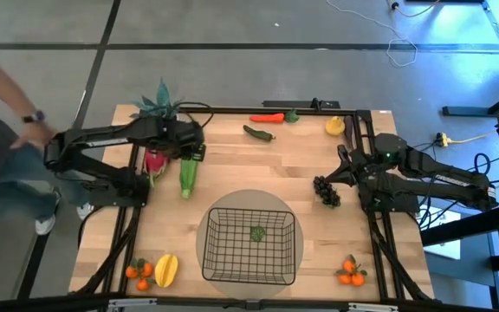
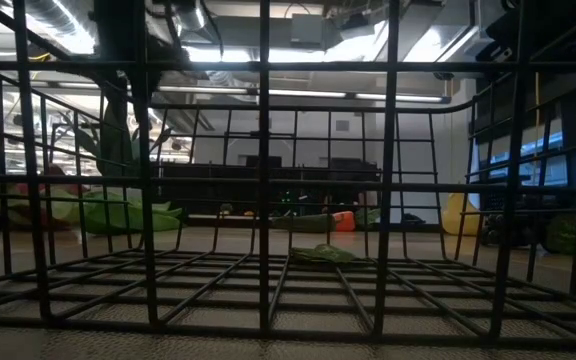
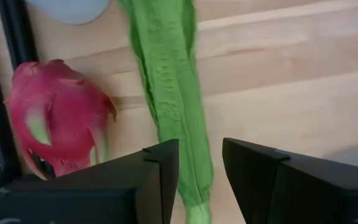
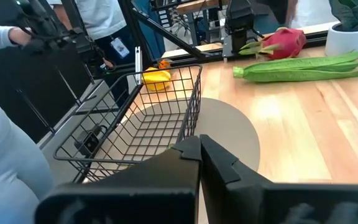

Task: Build produce basket
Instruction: Put the Chinese cabbage into the black mesh basket

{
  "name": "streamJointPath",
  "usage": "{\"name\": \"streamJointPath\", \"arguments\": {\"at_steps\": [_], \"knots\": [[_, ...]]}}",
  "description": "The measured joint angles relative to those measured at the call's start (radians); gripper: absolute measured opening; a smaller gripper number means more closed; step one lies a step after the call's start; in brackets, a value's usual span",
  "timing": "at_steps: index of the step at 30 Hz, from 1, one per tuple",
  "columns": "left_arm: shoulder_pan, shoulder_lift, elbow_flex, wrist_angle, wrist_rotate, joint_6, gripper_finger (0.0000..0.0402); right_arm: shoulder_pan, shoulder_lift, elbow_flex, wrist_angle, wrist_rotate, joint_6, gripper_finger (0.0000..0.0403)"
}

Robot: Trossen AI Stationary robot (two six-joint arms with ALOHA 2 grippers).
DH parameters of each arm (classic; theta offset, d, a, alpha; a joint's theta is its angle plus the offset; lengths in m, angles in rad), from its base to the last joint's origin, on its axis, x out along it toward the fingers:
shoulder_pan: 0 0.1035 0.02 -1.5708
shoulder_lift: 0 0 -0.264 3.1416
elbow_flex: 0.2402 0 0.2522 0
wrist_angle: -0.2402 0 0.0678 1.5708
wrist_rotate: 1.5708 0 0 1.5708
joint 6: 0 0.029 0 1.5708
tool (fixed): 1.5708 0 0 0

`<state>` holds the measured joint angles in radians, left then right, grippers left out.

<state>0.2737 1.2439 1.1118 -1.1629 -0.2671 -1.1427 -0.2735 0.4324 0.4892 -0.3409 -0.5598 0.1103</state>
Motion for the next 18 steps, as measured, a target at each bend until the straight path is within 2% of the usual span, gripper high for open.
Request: {"name": "streamJointPath", "arguments": {"at_steps": [8,18], "knots": [[0.028,0.144,0.0,0.034,0.023,0.019,0.011,0.0,0.0,0.0,-0.002,0.0,0.018,0.0],[0.043,0.321,0.0,0.051,-0.036,0.069,0.0111,0.0,0.0,0.0,-0.002,0.0,0.018,0.0]]}}
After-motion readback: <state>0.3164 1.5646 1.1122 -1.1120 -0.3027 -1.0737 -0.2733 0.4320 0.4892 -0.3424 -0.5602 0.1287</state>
